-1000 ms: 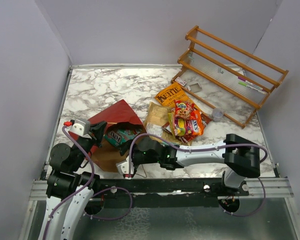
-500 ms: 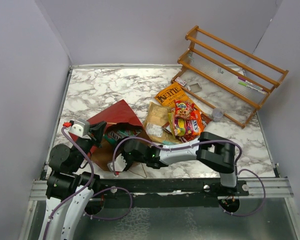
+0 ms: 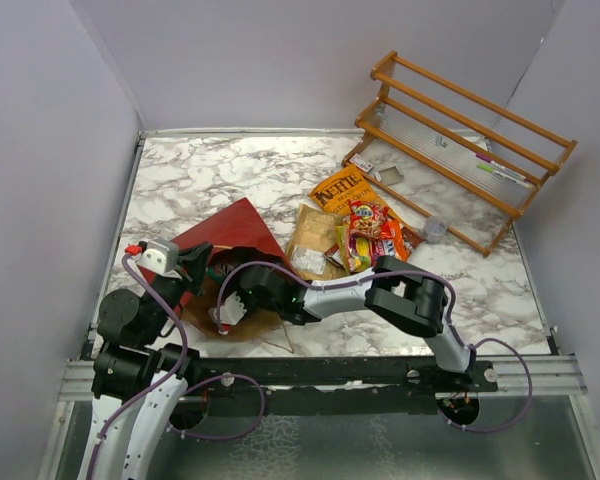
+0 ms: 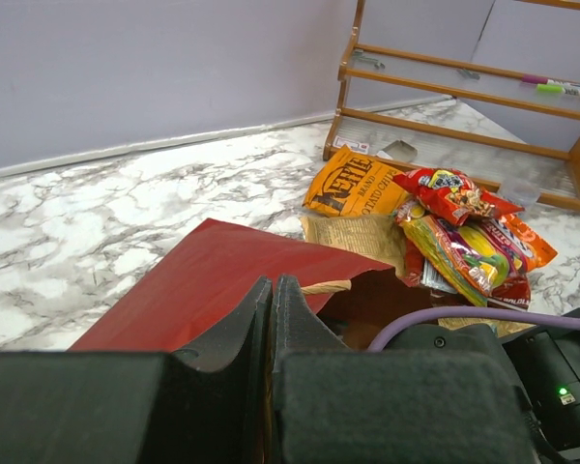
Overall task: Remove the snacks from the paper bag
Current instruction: Take out the snack from the paper bag.
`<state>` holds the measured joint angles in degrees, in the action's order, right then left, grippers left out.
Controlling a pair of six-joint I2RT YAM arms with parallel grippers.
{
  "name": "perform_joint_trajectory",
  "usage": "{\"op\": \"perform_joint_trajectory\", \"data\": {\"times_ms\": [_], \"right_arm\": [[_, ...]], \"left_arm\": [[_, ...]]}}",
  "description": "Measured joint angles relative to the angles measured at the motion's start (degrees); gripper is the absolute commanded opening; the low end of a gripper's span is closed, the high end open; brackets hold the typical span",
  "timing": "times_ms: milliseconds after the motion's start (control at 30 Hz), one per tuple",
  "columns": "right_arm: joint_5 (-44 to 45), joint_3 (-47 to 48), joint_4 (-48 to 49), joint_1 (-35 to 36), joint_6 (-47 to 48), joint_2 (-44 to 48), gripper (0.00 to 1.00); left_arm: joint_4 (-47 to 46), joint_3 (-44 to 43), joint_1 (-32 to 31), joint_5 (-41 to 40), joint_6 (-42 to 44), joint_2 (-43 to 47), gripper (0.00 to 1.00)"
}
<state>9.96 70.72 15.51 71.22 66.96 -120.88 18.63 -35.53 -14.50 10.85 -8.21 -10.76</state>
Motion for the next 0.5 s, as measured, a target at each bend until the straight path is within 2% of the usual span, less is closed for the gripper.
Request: {"op": "perform_joint_trajectory", "data": {"times_ms": [200,367,500], "right_arm": [[-0.26,0.26,1.03,-0.37,0.46,-0.33,0.15],[-1.86,-0.81,2.32,-0.39,-0.33,1.09,0.03],[-4.11,-3.65,3.04,-0.42,-2.25,4.61,0.02]], "left_arm": [[0.0,0.0,0.2,-0.02,0.02,0.0,0.0],[0.0,0.0,0.2,-0.04,0.0,0.0,0.0],[0.0,0.0,0.2,-0.07,0.02,0.0,0.0]]}}
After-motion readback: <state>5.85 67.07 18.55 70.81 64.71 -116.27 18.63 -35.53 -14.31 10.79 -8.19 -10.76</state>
